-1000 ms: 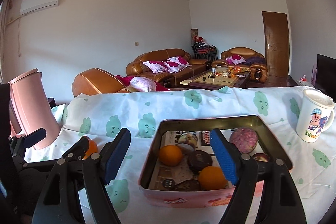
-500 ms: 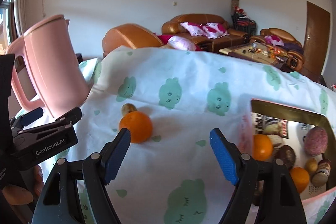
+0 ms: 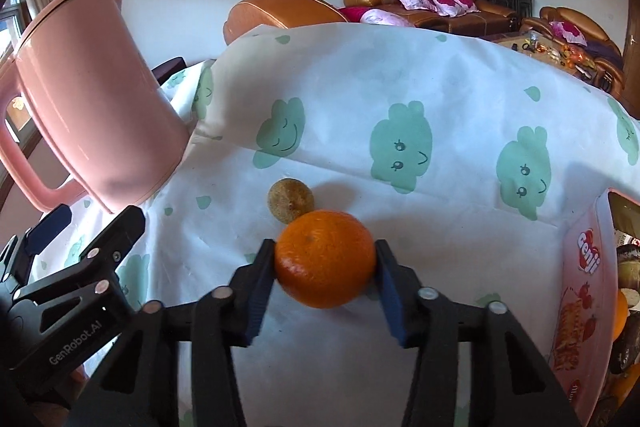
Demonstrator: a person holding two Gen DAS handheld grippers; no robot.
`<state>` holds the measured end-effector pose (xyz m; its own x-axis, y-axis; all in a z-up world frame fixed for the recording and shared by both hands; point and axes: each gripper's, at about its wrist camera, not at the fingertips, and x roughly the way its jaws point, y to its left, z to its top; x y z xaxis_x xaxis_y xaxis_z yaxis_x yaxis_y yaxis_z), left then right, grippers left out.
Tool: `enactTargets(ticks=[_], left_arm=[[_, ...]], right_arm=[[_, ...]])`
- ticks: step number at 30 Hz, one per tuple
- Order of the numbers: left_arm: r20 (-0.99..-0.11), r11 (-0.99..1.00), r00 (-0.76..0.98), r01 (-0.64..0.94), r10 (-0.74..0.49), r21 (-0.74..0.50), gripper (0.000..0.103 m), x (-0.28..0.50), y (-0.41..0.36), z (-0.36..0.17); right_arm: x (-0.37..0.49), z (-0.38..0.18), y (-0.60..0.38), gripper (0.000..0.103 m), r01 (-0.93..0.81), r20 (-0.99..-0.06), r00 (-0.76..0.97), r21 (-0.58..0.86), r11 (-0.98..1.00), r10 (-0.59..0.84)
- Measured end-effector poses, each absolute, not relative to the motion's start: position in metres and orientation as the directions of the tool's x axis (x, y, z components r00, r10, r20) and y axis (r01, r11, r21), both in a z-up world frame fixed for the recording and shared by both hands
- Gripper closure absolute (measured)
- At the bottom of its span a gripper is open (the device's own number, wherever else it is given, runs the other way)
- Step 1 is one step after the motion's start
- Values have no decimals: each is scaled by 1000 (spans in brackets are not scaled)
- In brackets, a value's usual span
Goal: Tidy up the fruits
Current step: 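Grasp the last orange with the right tool while the left tool grasps the small brown fruit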
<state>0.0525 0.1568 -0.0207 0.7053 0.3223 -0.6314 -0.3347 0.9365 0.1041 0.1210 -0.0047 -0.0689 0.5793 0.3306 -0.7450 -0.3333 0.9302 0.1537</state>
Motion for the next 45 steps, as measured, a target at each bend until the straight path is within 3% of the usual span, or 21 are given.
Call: enactTargets(ticks=[3, 7, 11, 14, 18, 22, 24, 28, 32, 45], left_arm=[[-631, 944, 716, -318, 299, 86, 1, 54, 157, -19], [-614, 962, 754, -270, 235, 37, 2, 56, 152, -15], [-621, 983, 772, -182, 134, -14, 2, 64, 136, -15], [-666, 993, 745, -105, 43, -53, 9, 78, 119, -24], [-716, 997, 698, -50, -6, -58, 23, 103, 97, -34], [-743, 992, 665, -27, -72, -120, 31, 123, 88, -39], [-762, 992, 643, -22, -82, -126, 44, 132, 85, -43], [-771, 992, 632, -22, -84, -125, 53, 136, 83, -44], [-767, 990, 634, -19, -97, -141, 72, 132, 85, -44], [-683, 985, 729, -90, -35, -146, 72, 103, 100, -30]], right_arm=[[113, -63, -11, 54, -297, -718, 624, 147, 943, 308], [88, -40, -38, 54, -201, -582, 771, 163, 966, 259], [72, -26, -50, 54, -102, -486, 864, 83, 991, 130], [69, -19, -58, 54, -62, -445, 892, 49, 997, 77], [70, -15, -69, 54, -35, -430, 900, 84, 996, 68], [70, -17, -70, 54, -36, -431, 899, 88, 996, 70], [72, -19, -69, 54, -45, -443, 893, 91, 995, 81], [75, -24, -68, 54, -58, -462, 882, 98, 993, 97], [76, -26, -66, 54, -64, -473, 875, 97, 993, 103], [70, -26, -55, 54, -76, -449, 889, 44, 996, 87]])
